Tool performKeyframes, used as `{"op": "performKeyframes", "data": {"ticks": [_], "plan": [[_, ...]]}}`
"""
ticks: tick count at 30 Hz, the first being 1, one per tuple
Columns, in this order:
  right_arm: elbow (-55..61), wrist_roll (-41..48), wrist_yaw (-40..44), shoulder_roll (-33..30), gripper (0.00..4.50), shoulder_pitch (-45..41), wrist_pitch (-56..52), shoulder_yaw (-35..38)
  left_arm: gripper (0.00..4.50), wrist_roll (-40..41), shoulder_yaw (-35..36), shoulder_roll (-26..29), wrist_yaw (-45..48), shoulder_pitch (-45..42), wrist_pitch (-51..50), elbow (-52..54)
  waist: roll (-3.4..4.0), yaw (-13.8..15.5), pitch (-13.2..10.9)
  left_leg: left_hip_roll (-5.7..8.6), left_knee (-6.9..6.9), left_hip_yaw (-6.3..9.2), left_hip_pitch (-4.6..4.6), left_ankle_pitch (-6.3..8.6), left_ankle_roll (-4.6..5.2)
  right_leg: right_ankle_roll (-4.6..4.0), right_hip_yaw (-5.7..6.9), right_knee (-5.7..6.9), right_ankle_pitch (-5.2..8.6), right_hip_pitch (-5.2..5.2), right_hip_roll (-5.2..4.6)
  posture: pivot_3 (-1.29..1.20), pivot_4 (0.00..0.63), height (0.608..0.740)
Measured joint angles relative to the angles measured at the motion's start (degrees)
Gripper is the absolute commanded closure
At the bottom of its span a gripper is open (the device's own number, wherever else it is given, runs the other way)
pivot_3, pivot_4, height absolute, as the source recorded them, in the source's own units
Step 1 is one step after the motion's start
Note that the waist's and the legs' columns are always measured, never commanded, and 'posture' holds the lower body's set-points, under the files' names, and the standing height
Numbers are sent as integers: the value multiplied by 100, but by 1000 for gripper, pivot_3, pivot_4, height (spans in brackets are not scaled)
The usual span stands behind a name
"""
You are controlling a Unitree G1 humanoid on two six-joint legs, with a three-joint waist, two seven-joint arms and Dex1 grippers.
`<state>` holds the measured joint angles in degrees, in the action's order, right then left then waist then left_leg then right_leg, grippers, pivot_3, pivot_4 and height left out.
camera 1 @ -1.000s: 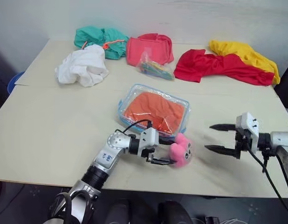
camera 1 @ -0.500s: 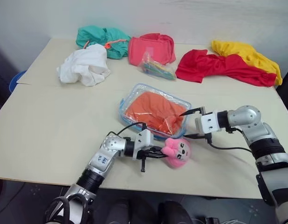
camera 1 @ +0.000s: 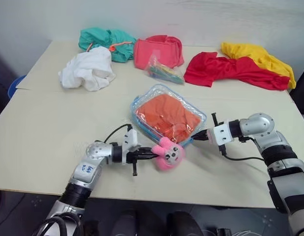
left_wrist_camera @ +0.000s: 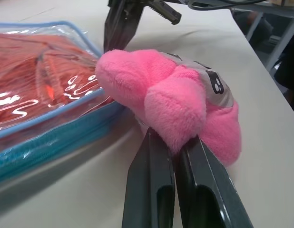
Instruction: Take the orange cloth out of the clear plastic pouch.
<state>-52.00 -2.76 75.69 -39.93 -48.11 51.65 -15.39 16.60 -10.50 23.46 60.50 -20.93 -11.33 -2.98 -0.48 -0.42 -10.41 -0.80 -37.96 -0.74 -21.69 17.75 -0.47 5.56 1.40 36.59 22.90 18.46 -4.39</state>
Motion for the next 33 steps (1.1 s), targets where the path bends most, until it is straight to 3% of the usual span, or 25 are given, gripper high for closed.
{"op": "performKeyframes", "data": {"ticks": [7, 16, 21, 27, 30, 33], "plan": [[4, 390, 307, -44, 4432, 31, 243, 21, 4500, 176, 539, 195, -293, 20, -241, -34, 0, -8, 0, 0, 1, 0, 0, 0, 0, 0, 0, 8, 0, 1, 0, 0, 150, 740], [514, 1440, 1116, -561, 4432, 414, 296, 250, 4500, 381, 1508, 453, -810, -83, -383, -843, 1, 1, -1, -1, 0, 5, 0, 1, 1, 0, 7, 8, 0, 0, -3, 0, 150, 740], [1157, 2000, 1191, -720, 4432, 959, 90, 199, 4500, 458, 1887, 351, -1250, -317, -489, -1153, 0, 13, -1, -1, -1, 5, 0, 1, 1, 0, 10, 9, 0, 0, -4, 0, 150, 740], [1472, 2040, 1067, -804, 4432, 1168, -422, 295, 4500, 502, 1946, 350, -1216, -313, -495, -1155, 0, -2, -1, -2, -1, 5, 0, 0, 0, 0, 11, 17, 0, 3, -3, 0, 150, 740], [2523, 2321, 855, -853, 3887, 1656, -1634, 383, 4500, 569, 1886, 342, -1095, -281, -537, -1069, 0, 25, -1, -2, 0, 7, -2, 1, 0, 0, 13, 14, 0, 2, -4, 0, 150, 740], [3760, 2423, 301, -822, 2939, 2242, -2816, 433, 4500, 575, 1752, 379, -895, -105, -581, -807, 0, 37, -1, -1, -2, 11, -12, 1, 0, 0, 16, 10, 0, 7, -6, 0, 150, 740]]}}
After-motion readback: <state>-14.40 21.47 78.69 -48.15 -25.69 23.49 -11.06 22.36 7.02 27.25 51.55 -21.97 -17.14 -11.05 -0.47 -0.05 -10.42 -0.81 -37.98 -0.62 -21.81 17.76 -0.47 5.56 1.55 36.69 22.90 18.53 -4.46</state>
